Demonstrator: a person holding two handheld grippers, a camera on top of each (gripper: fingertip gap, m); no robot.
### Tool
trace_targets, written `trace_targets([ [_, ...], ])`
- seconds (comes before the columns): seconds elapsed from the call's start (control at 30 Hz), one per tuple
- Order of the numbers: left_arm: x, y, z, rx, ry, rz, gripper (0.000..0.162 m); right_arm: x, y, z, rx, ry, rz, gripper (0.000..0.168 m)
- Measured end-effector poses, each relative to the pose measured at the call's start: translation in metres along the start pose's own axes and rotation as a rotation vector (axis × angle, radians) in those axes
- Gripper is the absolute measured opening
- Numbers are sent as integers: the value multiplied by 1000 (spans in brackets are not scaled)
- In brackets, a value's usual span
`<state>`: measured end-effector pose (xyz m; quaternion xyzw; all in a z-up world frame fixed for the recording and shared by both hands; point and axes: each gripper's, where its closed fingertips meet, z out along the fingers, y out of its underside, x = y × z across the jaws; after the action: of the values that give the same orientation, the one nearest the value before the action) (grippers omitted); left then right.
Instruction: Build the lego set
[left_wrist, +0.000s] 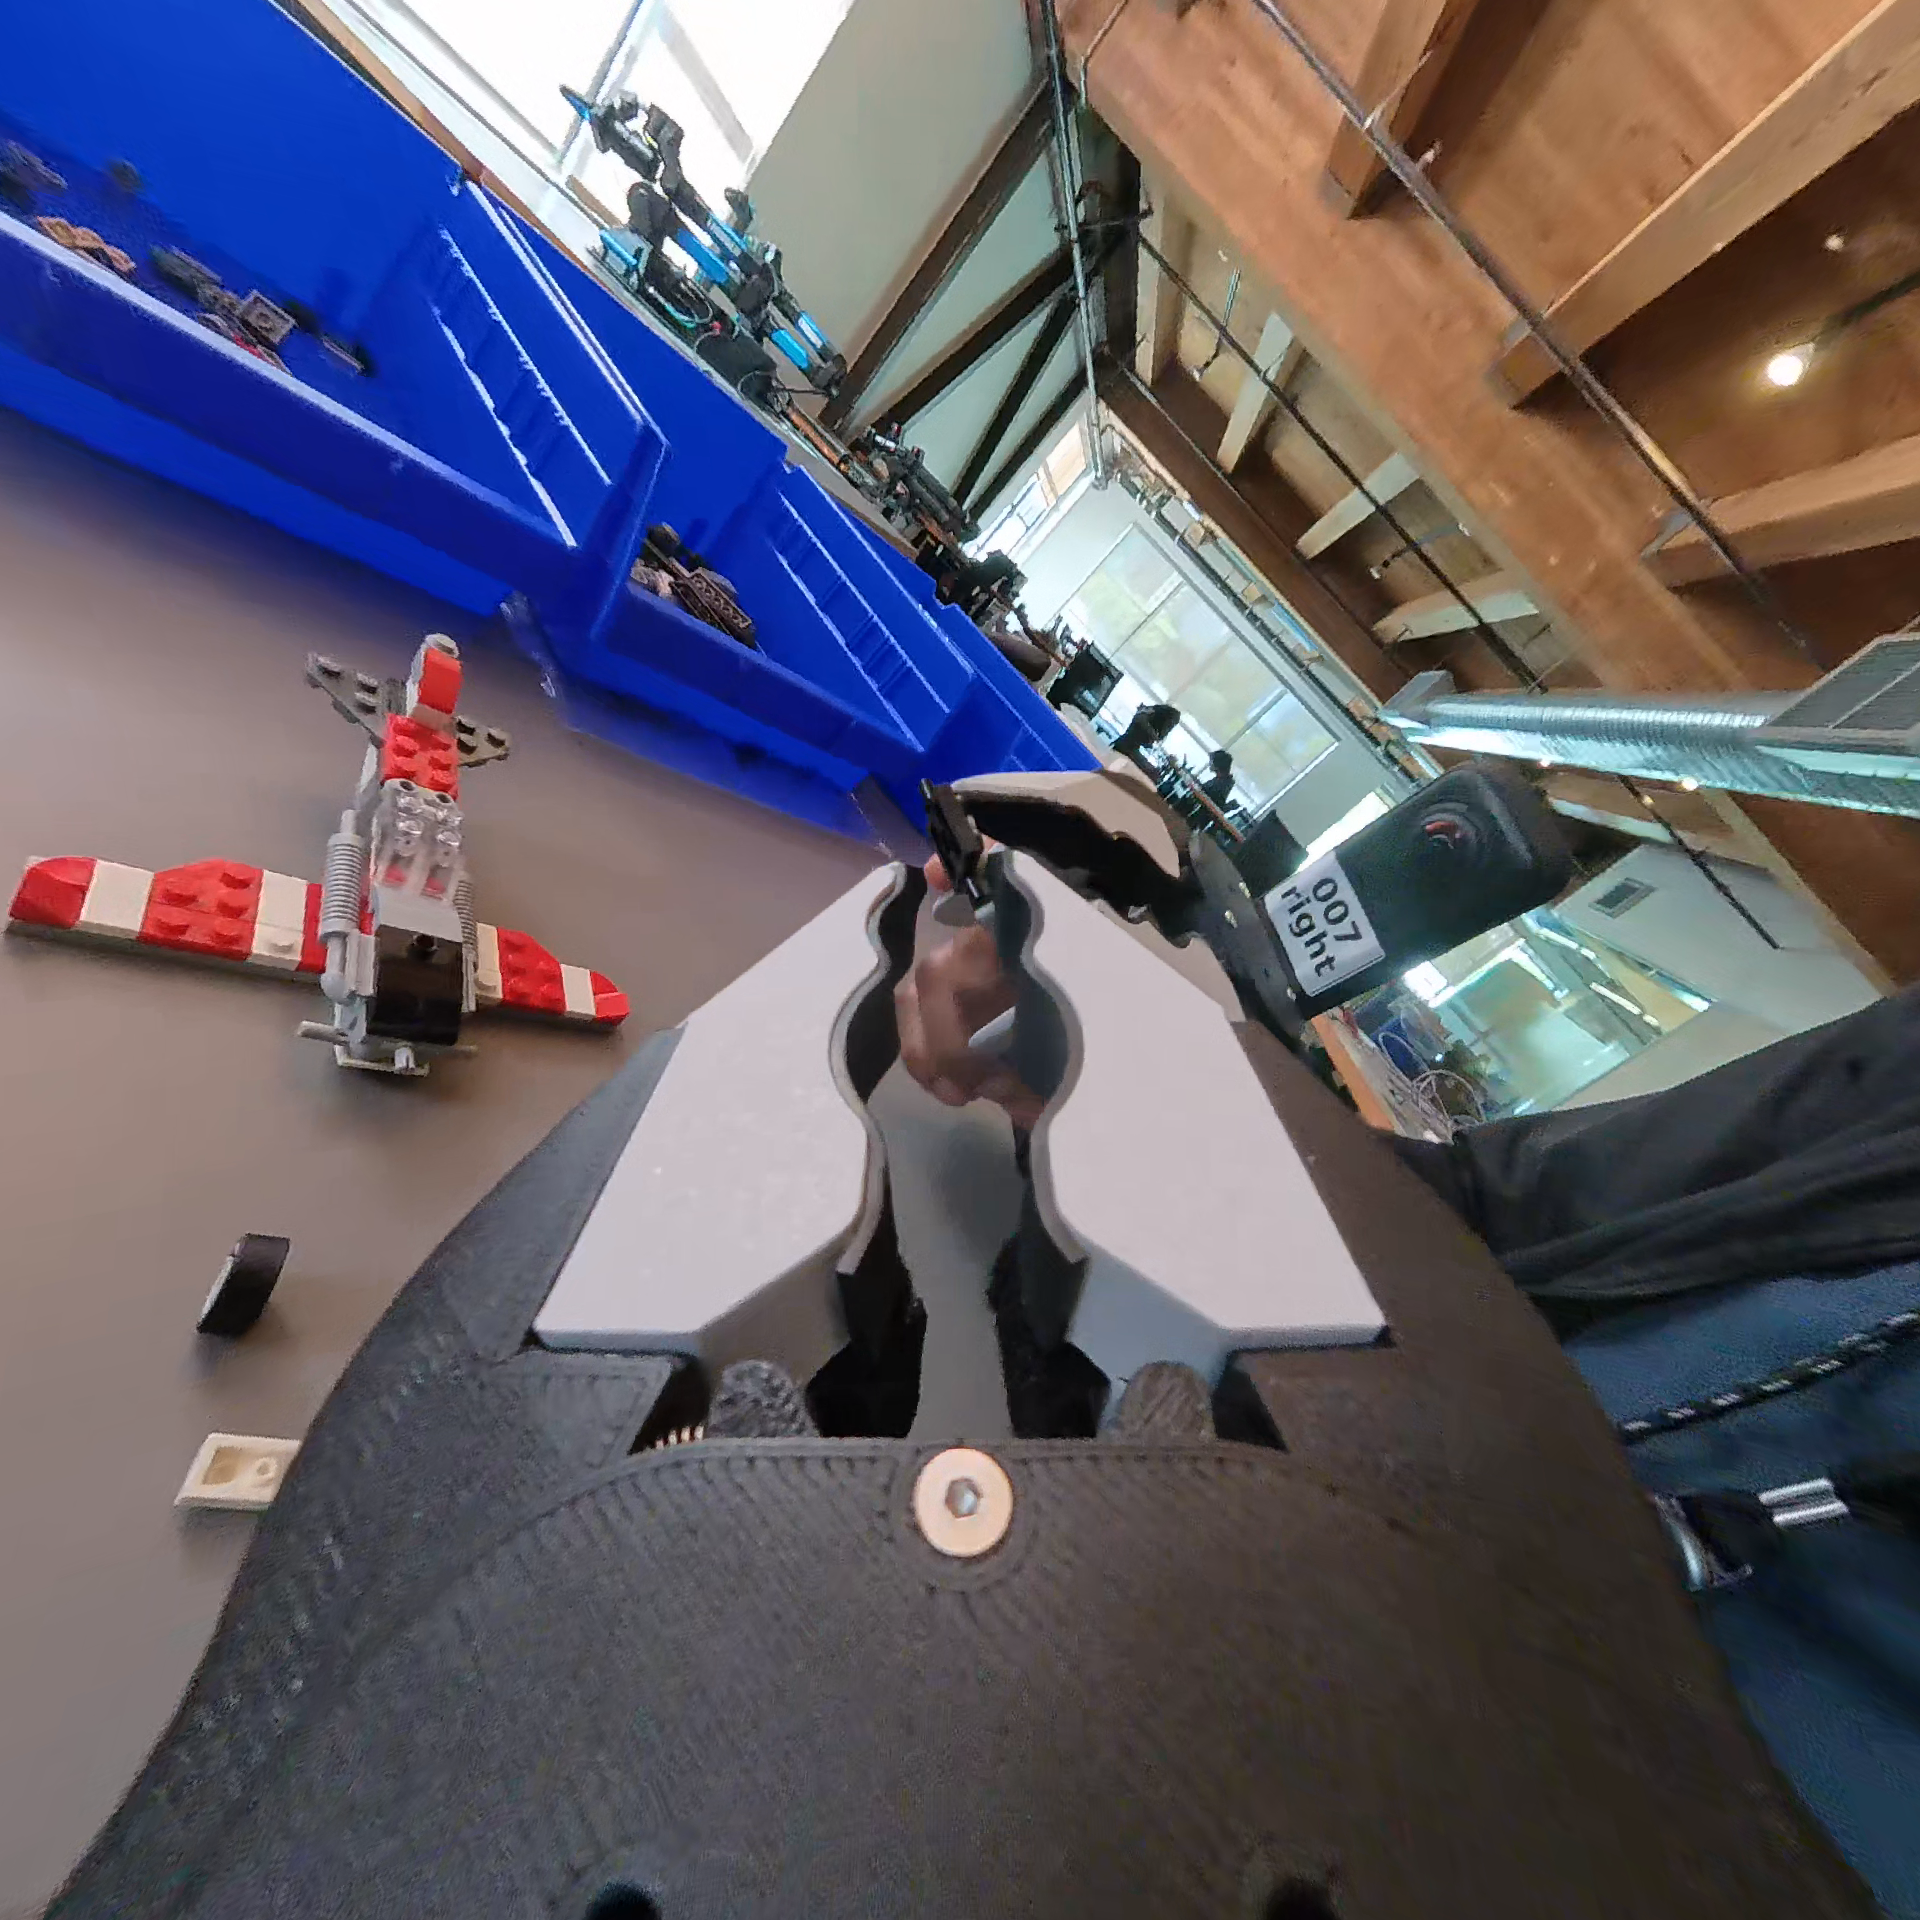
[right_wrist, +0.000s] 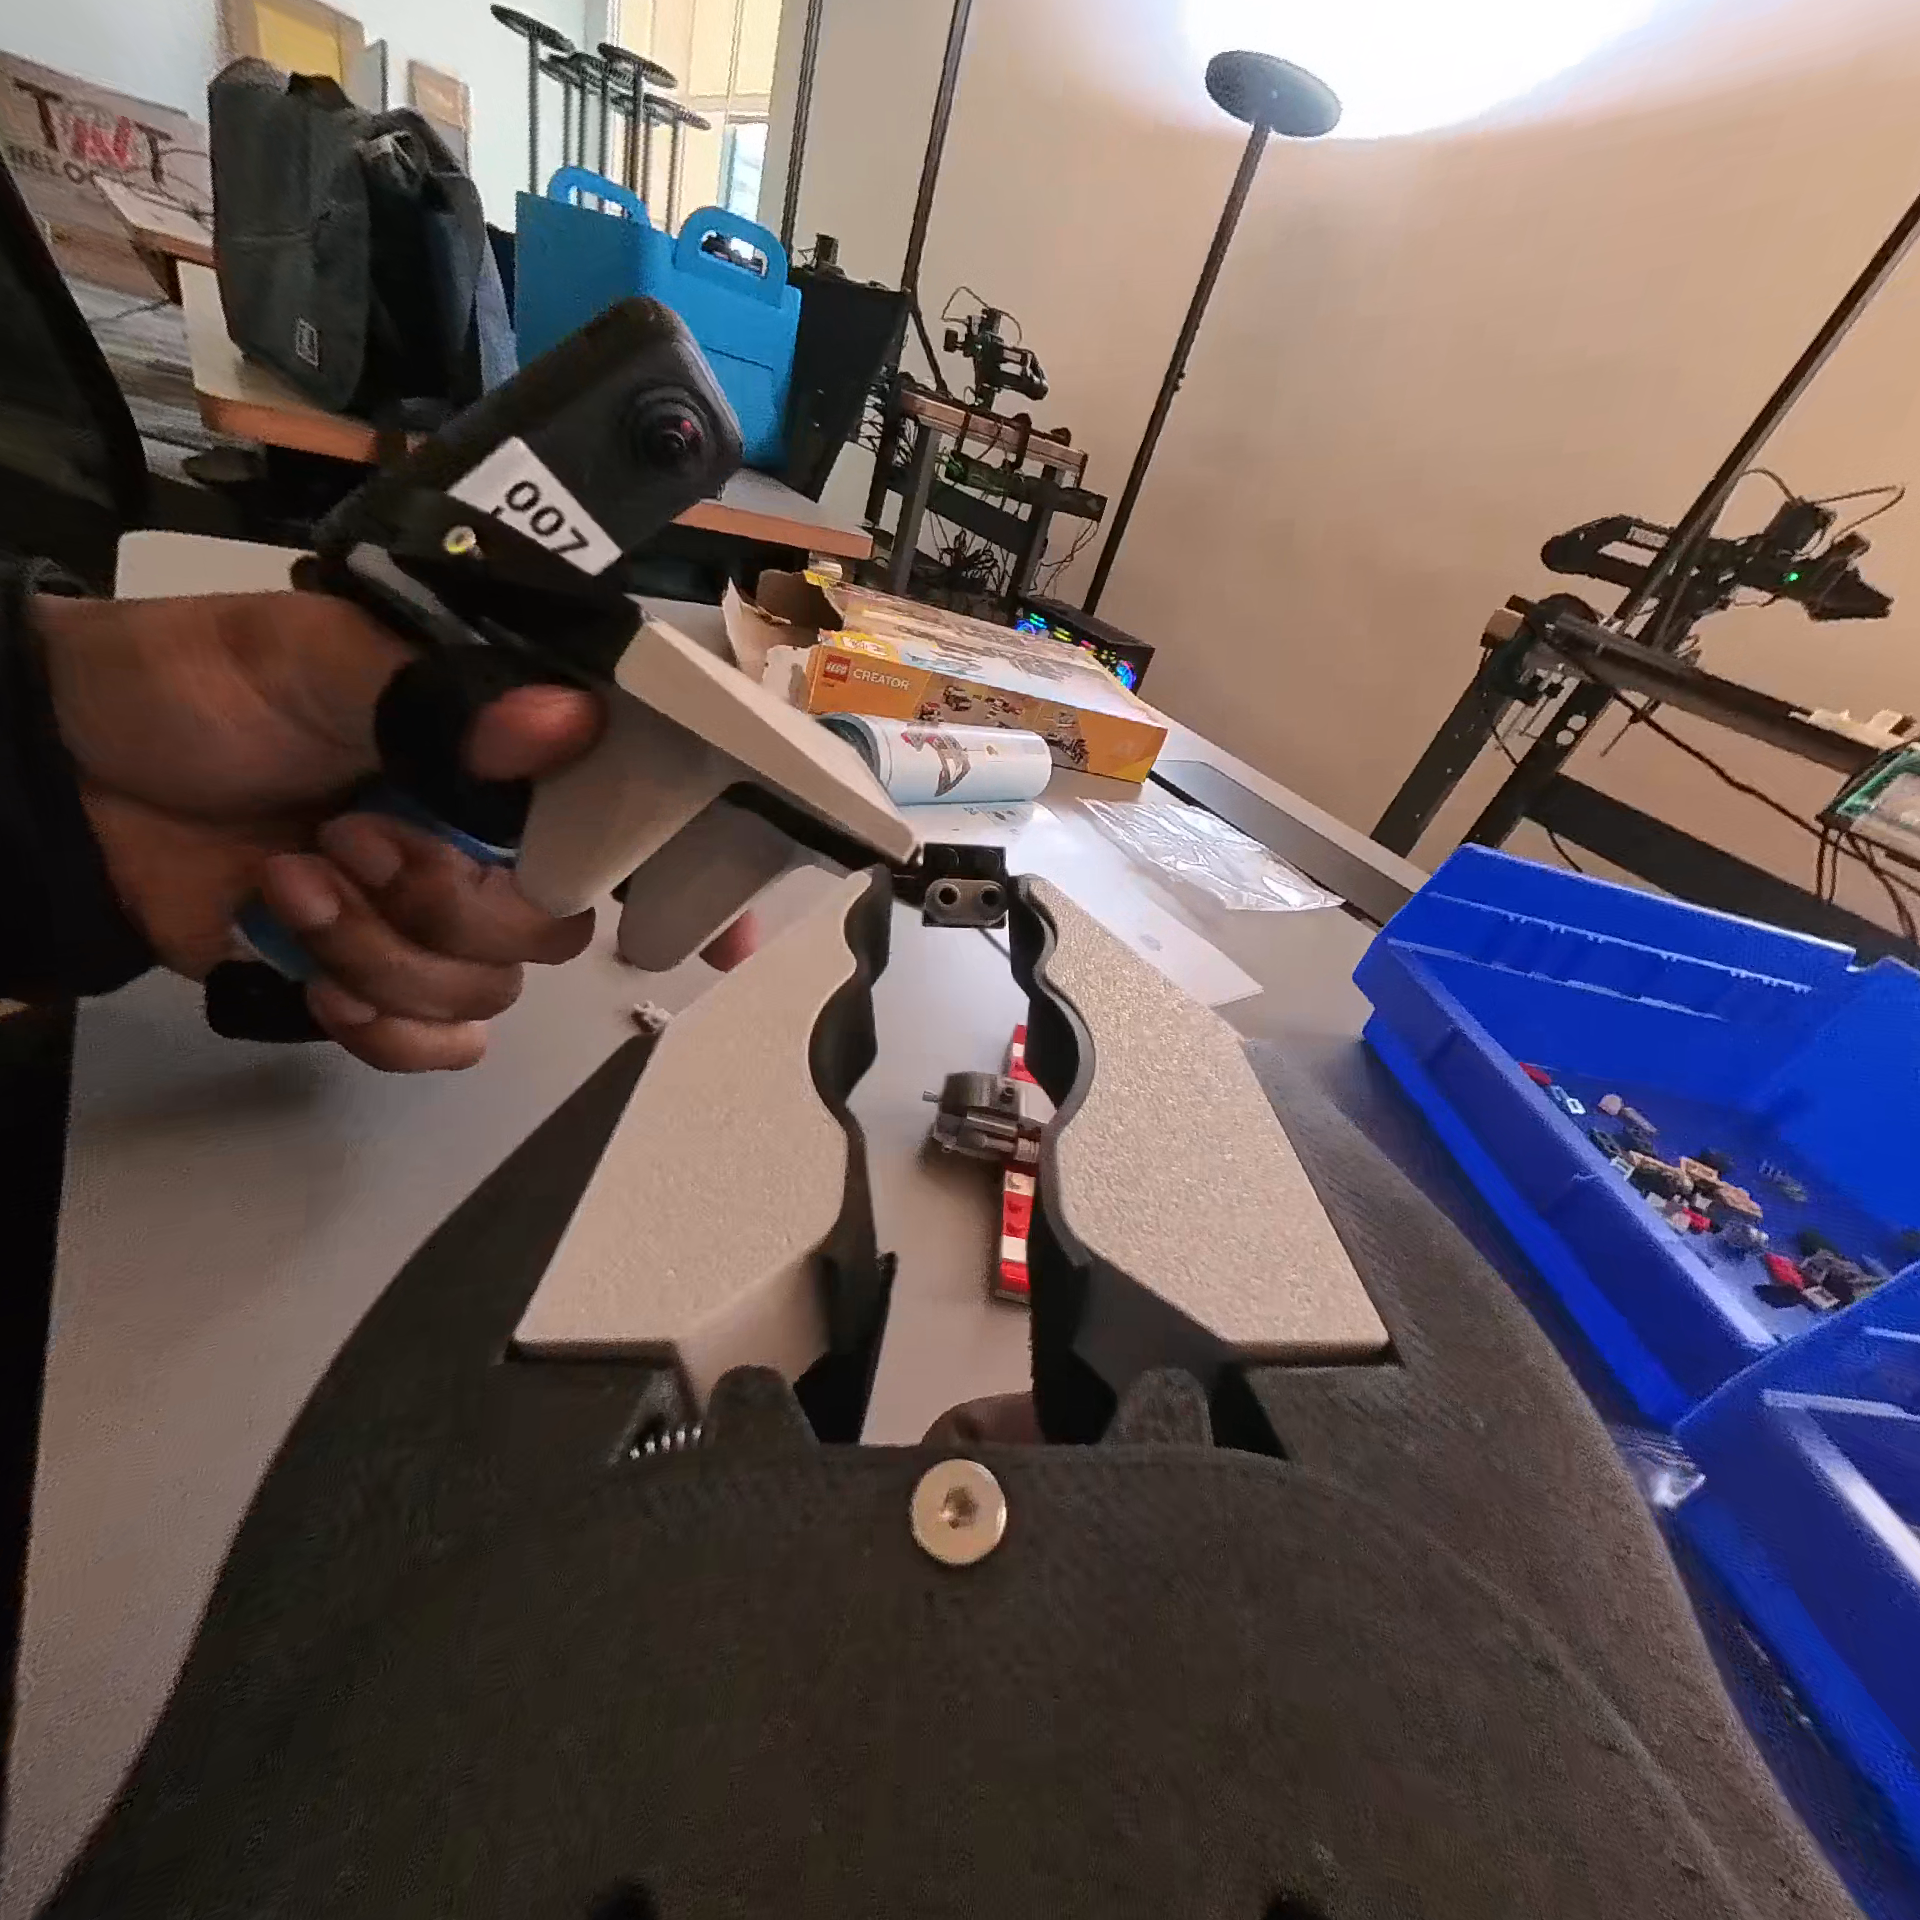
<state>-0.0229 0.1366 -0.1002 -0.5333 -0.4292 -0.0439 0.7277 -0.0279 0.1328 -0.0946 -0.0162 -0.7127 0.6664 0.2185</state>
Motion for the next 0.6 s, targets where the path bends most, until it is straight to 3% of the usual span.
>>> trace_targets([
  [0.27,-3,0,1,43,24,-101,6,-7,4,4,-28,11,-60,24],
  [0.3,-5,-1,1,50,12,-100,6,-6,4,4,-27,19,-60,18],
  [0.6,-15,-10,-6,74,-118,44,6,2,6,2,-48,26,-7,25],
])
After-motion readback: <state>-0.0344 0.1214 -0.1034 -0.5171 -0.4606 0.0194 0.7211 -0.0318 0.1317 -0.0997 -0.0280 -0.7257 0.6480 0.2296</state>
